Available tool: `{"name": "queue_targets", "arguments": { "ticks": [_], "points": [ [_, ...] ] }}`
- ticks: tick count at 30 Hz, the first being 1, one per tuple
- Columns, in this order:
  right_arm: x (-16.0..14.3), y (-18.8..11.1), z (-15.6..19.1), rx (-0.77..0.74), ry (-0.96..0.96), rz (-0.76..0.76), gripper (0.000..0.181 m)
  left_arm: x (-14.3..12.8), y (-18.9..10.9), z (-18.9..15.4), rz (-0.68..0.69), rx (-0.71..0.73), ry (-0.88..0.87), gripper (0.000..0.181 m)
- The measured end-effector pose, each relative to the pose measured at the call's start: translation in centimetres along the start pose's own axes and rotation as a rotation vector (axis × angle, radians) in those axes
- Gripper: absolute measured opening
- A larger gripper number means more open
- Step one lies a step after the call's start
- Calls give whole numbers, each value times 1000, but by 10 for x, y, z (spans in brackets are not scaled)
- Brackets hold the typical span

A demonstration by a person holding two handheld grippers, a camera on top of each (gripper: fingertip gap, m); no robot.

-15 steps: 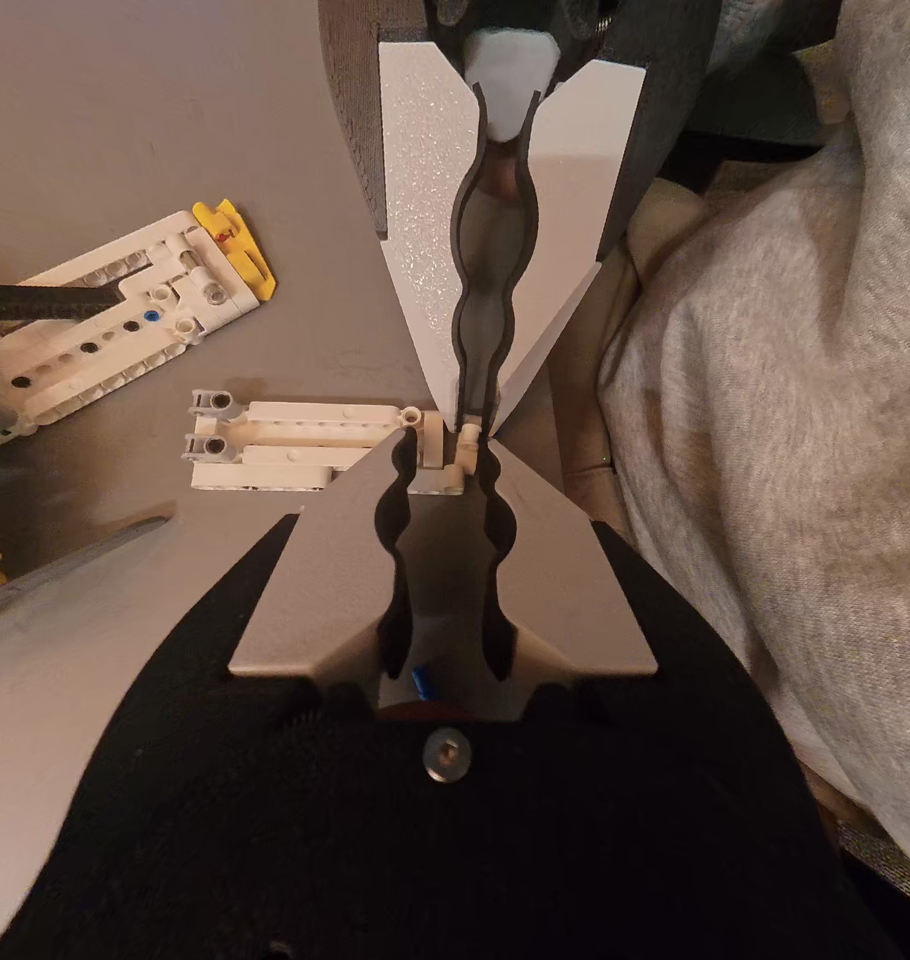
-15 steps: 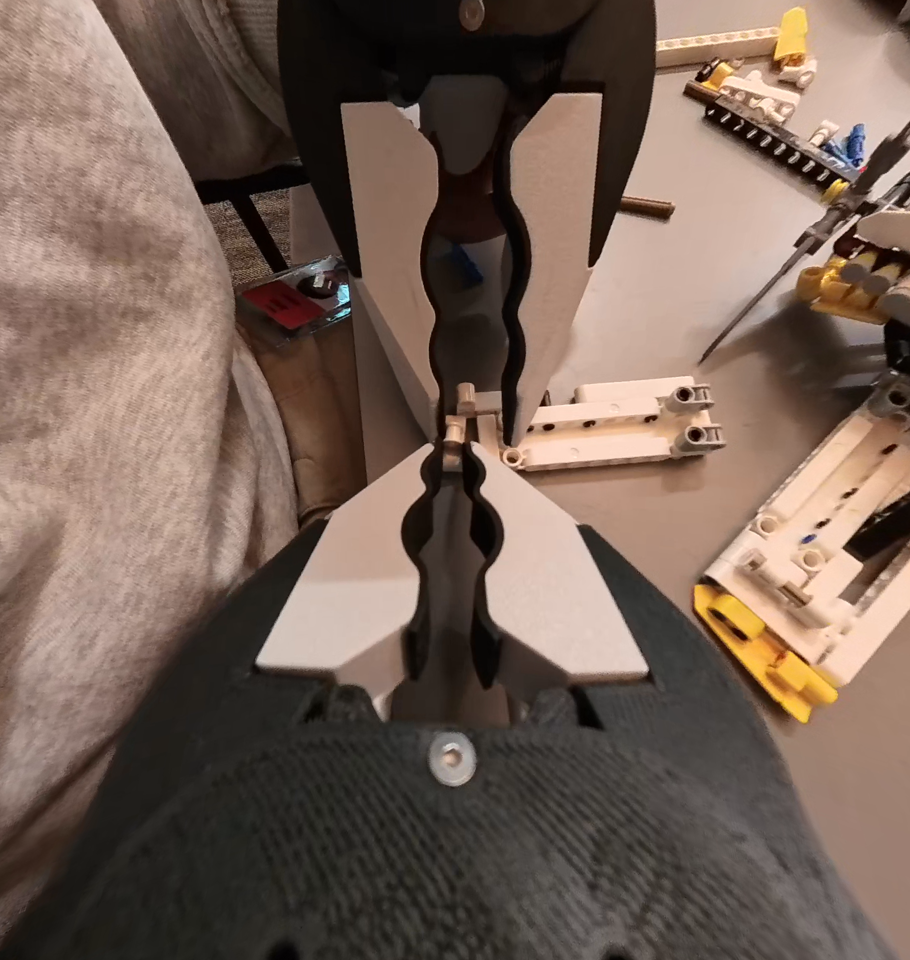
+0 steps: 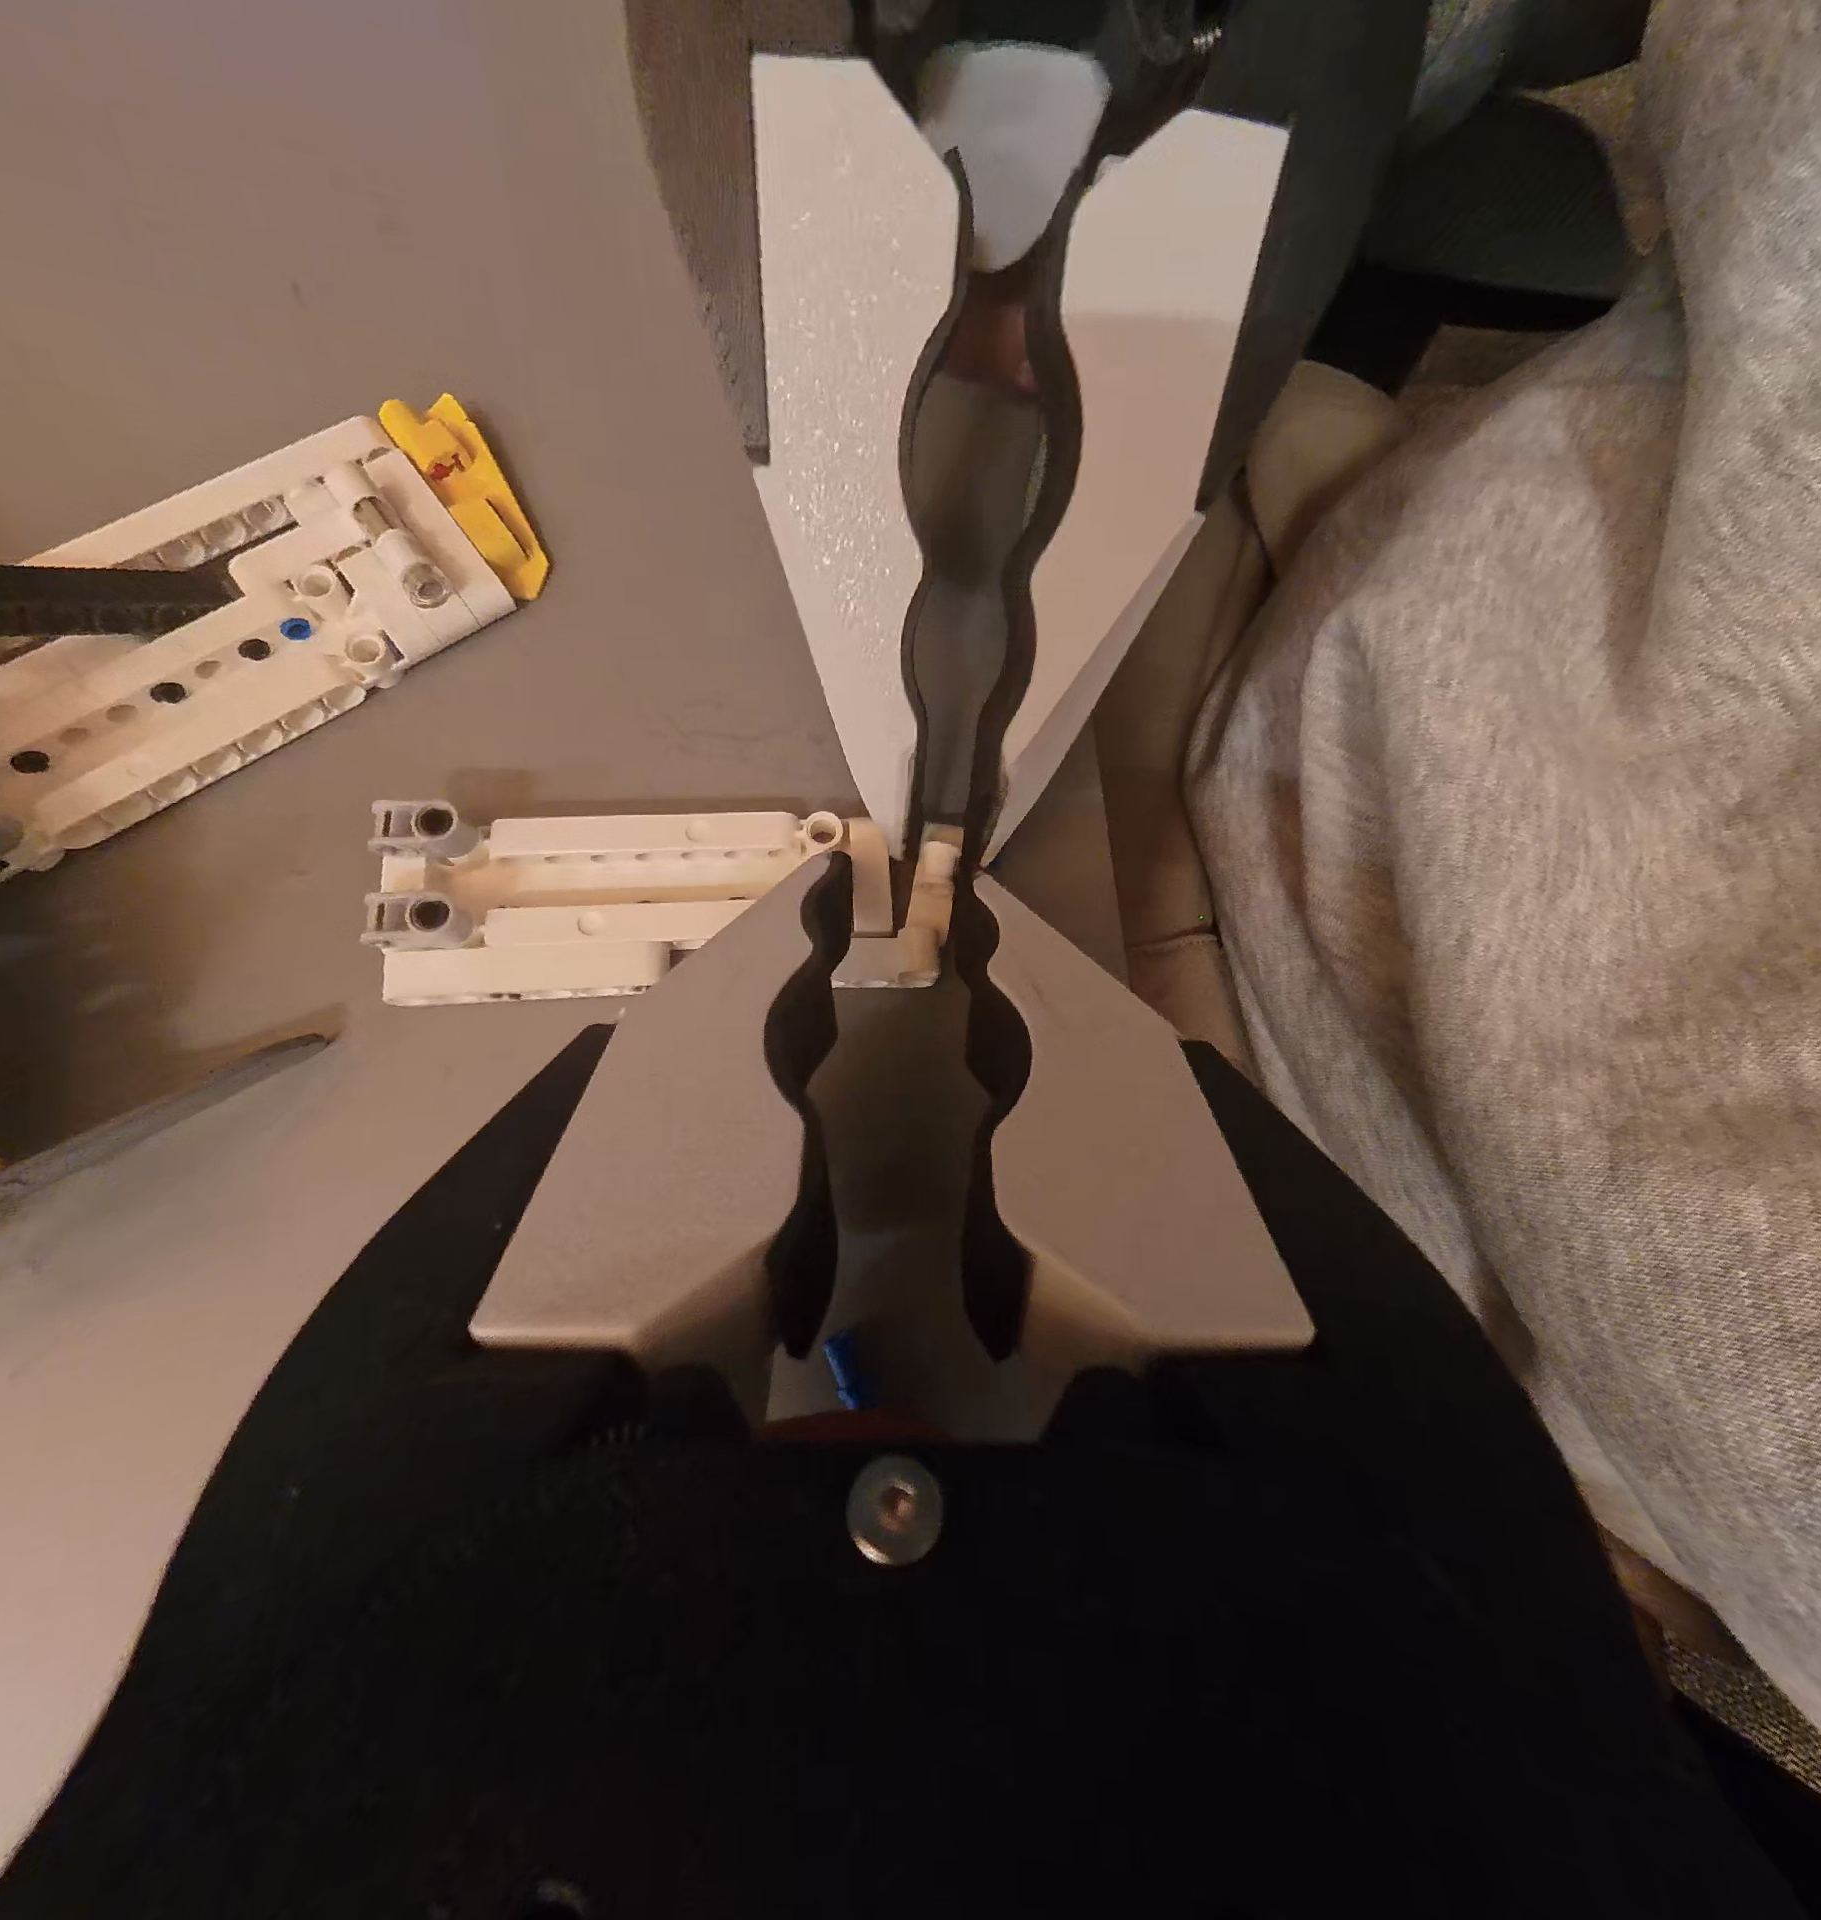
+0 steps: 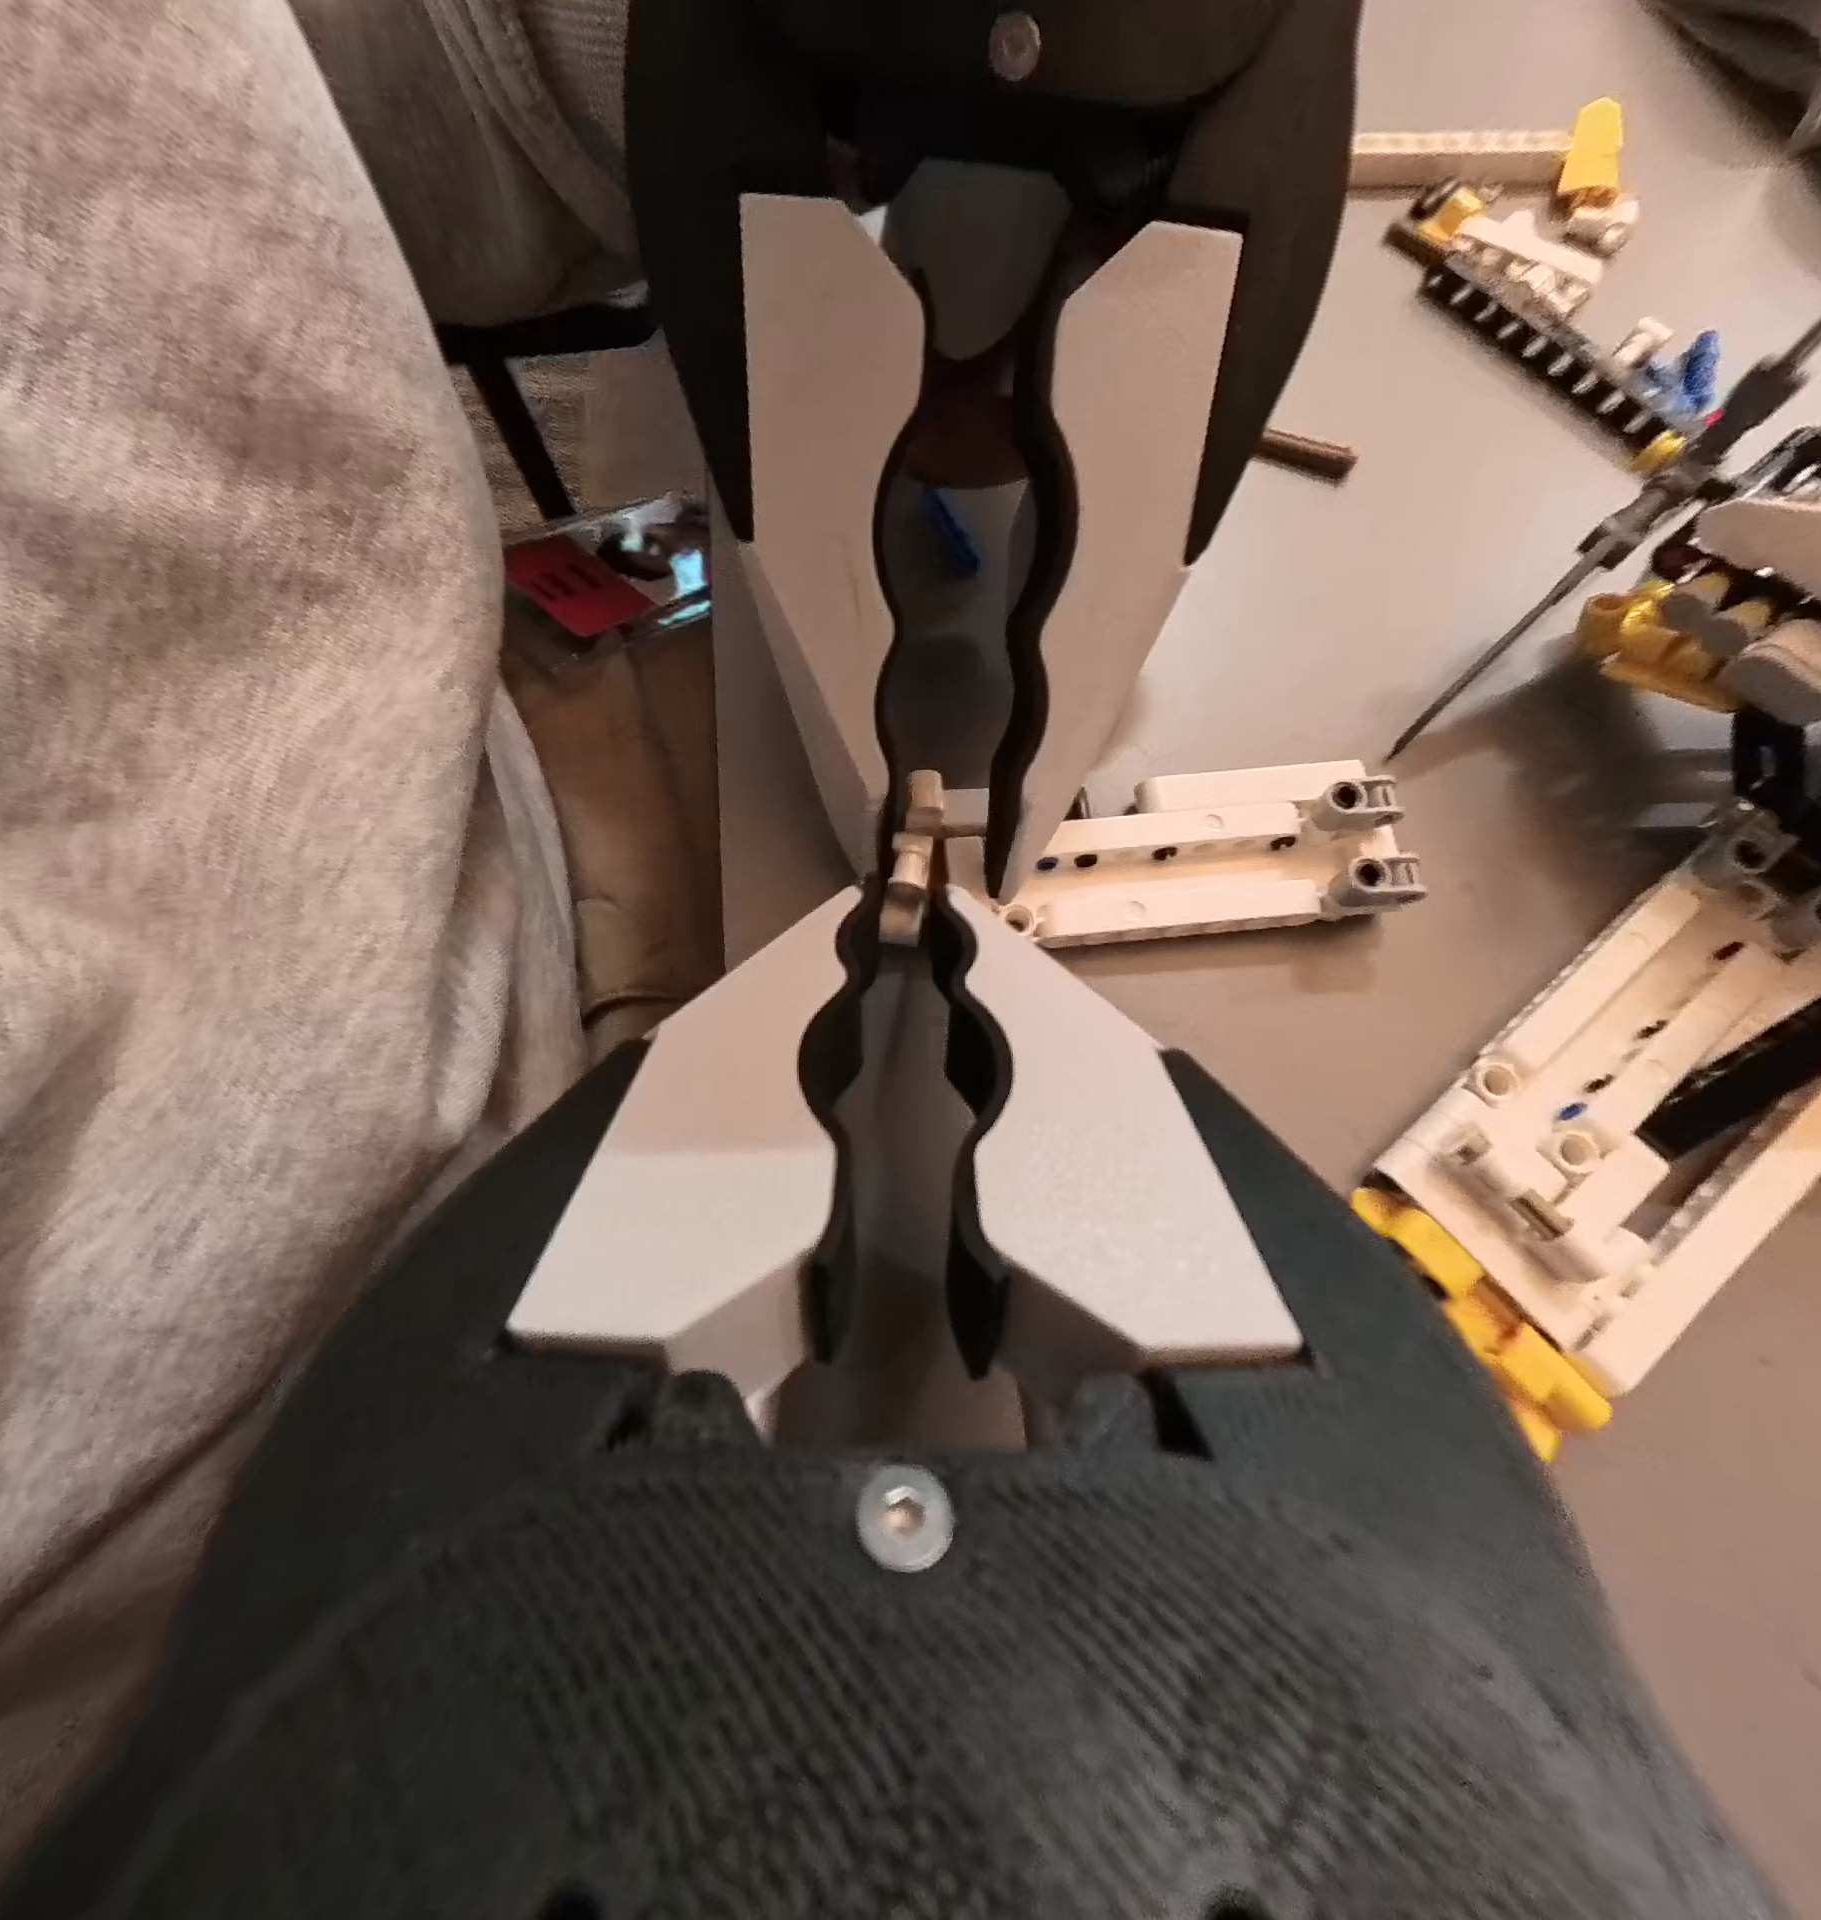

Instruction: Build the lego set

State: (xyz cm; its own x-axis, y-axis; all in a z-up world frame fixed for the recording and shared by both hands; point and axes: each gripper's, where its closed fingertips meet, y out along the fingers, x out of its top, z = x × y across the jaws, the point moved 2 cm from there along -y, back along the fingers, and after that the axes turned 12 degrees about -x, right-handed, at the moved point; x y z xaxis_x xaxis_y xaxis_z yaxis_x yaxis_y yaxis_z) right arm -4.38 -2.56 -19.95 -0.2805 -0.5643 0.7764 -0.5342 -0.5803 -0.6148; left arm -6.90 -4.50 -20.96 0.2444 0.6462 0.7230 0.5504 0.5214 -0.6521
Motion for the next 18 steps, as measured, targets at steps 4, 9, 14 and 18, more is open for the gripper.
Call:
{"name": "queue_targets", "arguments": {
  "ticks": [4,9,14,18],
  "points": [
    [-1,-7,-3,-102,-60,-26,20,0,0,0,-2,-5,-4,19],
    [-10,-10,-6,-107,-25,25,40,0,0,0,-4,-12,-9,19],
    [-8,-7,2,-52,22,45,48,0,0,0,-3,-8,-6,19],
    [-7,-5,2,-58,63,52,42,0,0,0,-2,-3,-4,19]
  ]
}}
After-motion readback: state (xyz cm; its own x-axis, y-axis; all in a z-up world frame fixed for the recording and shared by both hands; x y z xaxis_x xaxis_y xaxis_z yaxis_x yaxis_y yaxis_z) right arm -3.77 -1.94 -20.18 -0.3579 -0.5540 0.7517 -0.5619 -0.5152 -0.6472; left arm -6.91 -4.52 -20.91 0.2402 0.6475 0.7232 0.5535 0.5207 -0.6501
